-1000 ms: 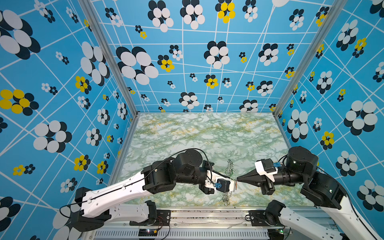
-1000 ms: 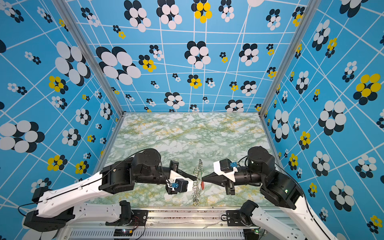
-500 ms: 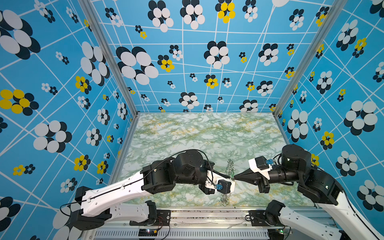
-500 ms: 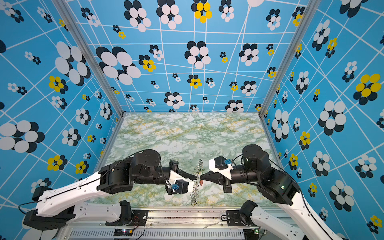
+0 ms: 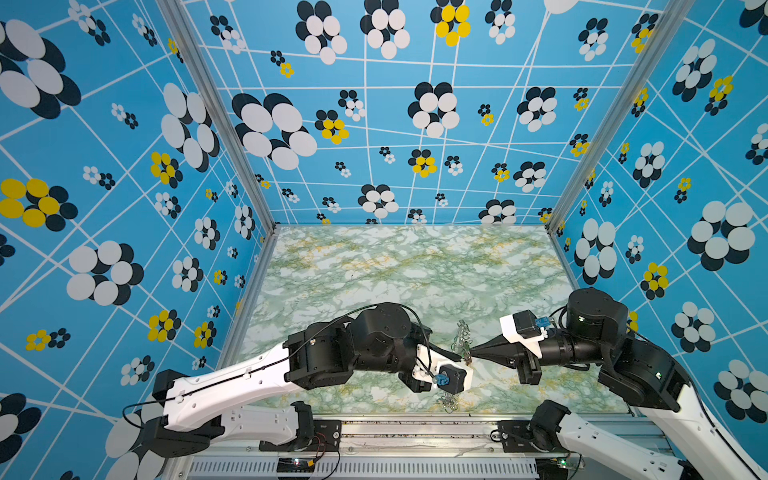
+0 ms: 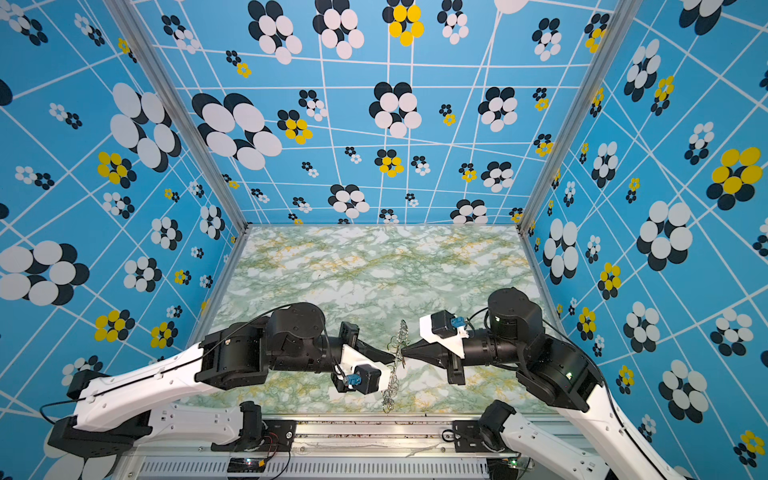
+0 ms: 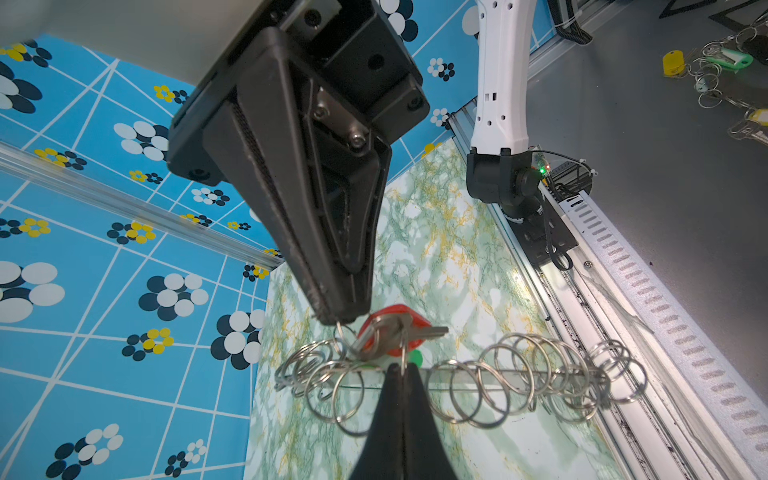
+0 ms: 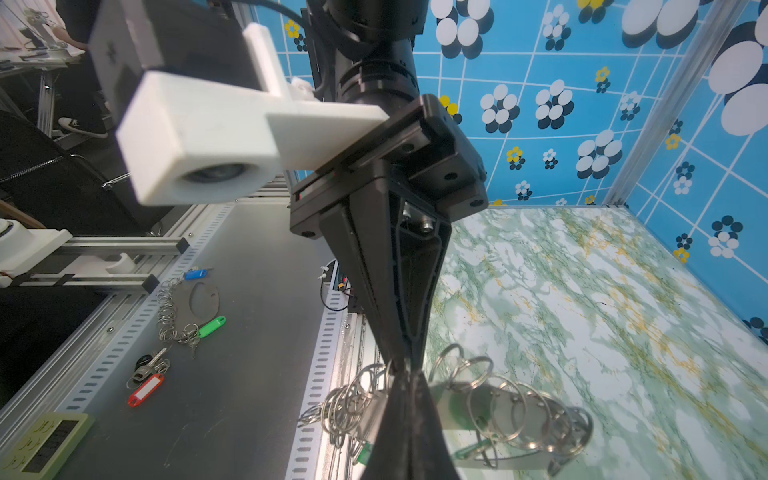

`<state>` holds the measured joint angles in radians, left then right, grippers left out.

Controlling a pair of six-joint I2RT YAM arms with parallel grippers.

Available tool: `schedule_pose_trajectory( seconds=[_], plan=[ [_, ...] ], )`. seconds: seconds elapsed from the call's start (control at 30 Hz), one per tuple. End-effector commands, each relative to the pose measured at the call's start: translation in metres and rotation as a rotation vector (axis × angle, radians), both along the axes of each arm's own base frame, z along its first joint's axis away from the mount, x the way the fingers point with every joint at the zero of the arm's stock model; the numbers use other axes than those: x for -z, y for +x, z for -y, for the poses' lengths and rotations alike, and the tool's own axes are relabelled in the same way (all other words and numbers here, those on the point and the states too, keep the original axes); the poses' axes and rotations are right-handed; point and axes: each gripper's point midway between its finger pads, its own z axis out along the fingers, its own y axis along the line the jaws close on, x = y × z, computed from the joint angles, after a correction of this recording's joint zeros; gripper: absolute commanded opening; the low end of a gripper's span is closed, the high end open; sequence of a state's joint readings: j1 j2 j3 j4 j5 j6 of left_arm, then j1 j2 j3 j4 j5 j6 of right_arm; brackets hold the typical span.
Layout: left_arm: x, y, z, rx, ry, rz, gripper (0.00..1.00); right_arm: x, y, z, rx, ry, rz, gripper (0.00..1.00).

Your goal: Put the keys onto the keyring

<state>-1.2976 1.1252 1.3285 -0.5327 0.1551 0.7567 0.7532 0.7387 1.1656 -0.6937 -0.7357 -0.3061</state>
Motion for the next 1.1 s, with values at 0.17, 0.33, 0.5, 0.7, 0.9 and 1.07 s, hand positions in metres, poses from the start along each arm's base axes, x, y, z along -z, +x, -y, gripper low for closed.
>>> schedule_pose_trajectory(
  seconds=[0.17, 0.33, 0.5, 0.7, 0.9, 1.07],
  plan=[
    [-0.022, 0.003, 0.000, -0.020, -0.046, 0.036, 0.00, -0.007, -0.004, 0.003, 0.009, 0.003, 0.005, 0.00],
    [-0.021, 0.005, 0.000, -0.031, -0.042, 0.038, 0.00, -0.004, -0.002, 0.006, 0.036, -0.010, 0.006, 0.00],
    [-0.021, 0.007, 0.001, -0.042, -0.038, 0.041, 0.00, -0.006, -0.002, 0.006, 0.046, -0.010, 0.022, 0.00],
    [-0.023, 0.012, 0.001, -0.069, -0.042, 0.052, 0.00, -0.001, 0.004, 0.009, 0.111, -0.045, 0.049, 0.00],
    [-0.021, 0.015, -0.002, -0.089, -0.036, 0.059, 0.00, 0.000, 0.006, 0.014, 0.158, -0.054, 0.012, 0.00],
    [-0.020, 0.016, -0.003, -0.099, -0.038, 0.060, 0.00, 0.000, 0.006, 0.019, 0.177, -0.083, -0.003, 0.00]
  ],
)
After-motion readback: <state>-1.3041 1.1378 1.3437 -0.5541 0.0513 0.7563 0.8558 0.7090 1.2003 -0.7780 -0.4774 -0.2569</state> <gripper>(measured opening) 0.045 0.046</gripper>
